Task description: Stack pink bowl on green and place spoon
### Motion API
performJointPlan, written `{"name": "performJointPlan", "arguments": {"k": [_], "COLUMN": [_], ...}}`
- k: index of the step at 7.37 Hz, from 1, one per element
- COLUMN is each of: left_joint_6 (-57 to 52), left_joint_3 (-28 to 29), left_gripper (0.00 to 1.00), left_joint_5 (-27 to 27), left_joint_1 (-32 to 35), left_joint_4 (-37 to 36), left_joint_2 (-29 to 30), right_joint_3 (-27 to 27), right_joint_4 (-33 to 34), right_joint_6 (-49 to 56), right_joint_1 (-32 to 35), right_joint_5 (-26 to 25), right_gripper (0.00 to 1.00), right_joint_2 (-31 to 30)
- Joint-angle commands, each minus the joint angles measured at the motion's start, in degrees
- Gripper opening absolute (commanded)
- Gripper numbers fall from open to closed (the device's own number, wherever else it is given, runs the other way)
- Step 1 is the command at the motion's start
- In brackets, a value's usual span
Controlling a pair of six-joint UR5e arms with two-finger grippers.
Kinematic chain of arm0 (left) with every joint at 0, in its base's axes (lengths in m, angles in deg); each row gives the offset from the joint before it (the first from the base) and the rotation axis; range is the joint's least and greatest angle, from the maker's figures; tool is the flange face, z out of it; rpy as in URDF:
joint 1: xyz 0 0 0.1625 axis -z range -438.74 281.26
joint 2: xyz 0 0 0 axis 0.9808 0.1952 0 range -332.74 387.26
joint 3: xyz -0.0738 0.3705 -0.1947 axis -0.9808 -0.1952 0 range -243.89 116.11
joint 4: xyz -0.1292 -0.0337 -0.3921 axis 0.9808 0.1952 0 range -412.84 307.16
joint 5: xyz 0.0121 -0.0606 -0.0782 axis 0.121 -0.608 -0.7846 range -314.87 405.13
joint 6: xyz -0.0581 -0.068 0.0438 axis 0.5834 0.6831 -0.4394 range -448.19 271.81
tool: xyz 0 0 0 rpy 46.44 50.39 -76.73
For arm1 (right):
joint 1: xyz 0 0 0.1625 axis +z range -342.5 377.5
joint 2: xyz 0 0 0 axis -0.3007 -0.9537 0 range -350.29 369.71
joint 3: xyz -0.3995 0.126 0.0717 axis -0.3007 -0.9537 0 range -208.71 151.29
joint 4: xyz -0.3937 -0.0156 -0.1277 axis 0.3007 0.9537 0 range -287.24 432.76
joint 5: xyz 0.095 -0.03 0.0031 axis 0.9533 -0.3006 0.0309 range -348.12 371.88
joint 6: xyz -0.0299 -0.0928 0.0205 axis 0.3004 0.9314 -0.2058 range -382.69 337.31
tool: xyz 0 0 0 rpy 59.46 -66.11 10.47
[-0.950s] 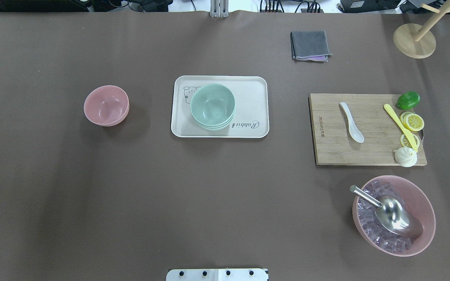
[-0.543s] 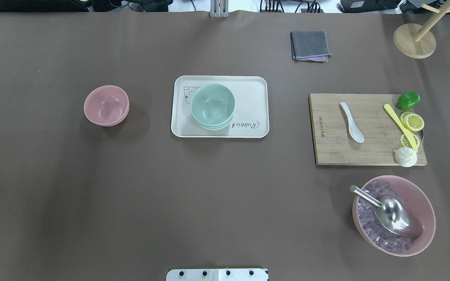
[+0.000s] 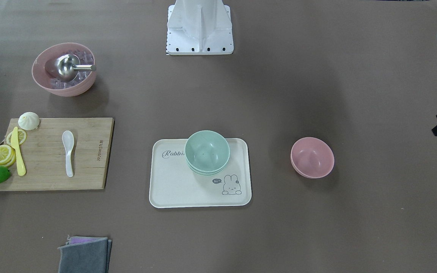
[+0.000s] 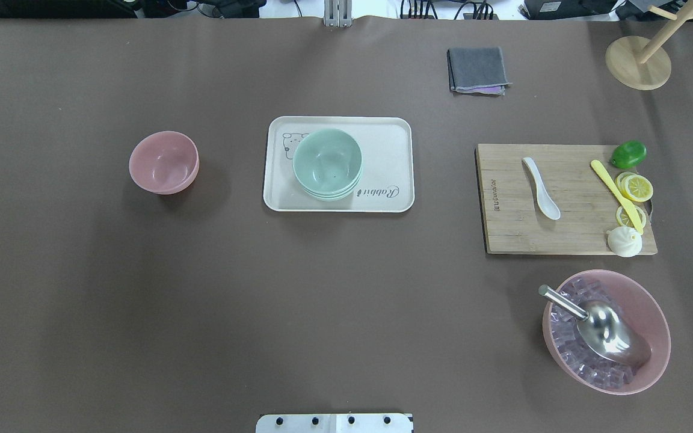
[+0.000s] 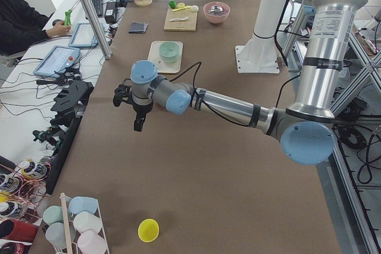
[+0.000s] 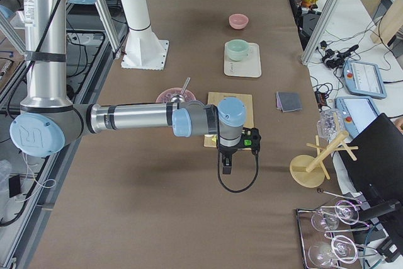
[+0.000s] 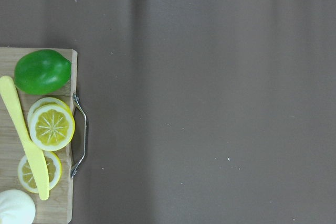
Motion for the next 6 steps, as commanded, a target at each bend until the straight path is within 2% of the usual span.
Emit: {"name": "performJointPlan", "arguments": {"k": [1,2,3,5,6], "left_joint_6": [18.8,24.6,26.0,26.0,26.0], "left_joint_3": [4.9,9.2,14.4,16.1,16.1], "left_gripper": [0.97,0.97,0.97,0.94,0.7], "left_joint_5": [5.3,11.5,11.6,11.2,11.1], "left_joint_1": [-13.8,-18.3,-19.4,-19.8,-20.2], "left_joint_4": [5.4,13.8,20.6,21.3,21.3], "left_joint_2": [9.0,9.2,9.5,9.4,9.2], "right_joint_3": [0.0,-0.3,-0.2,-0.2,-0.2], "right_joint_4": [-0.1,-0.1,-0.1,-0.1,-0.1], "right_joint_6": [0.1,0.1,0.1,0.0,0.0], "right_joint_1": [-0.1,-0.1,-0.1,-0.3,-0.6], "right_joint_5": [2.5,2.3,2.3,2.3,2.3], "right_gripper": [1.0,1.0,1.0,1.0,1.0], "right_joint_2": [0.5,0.7,0.7,0.7,0.8]}}
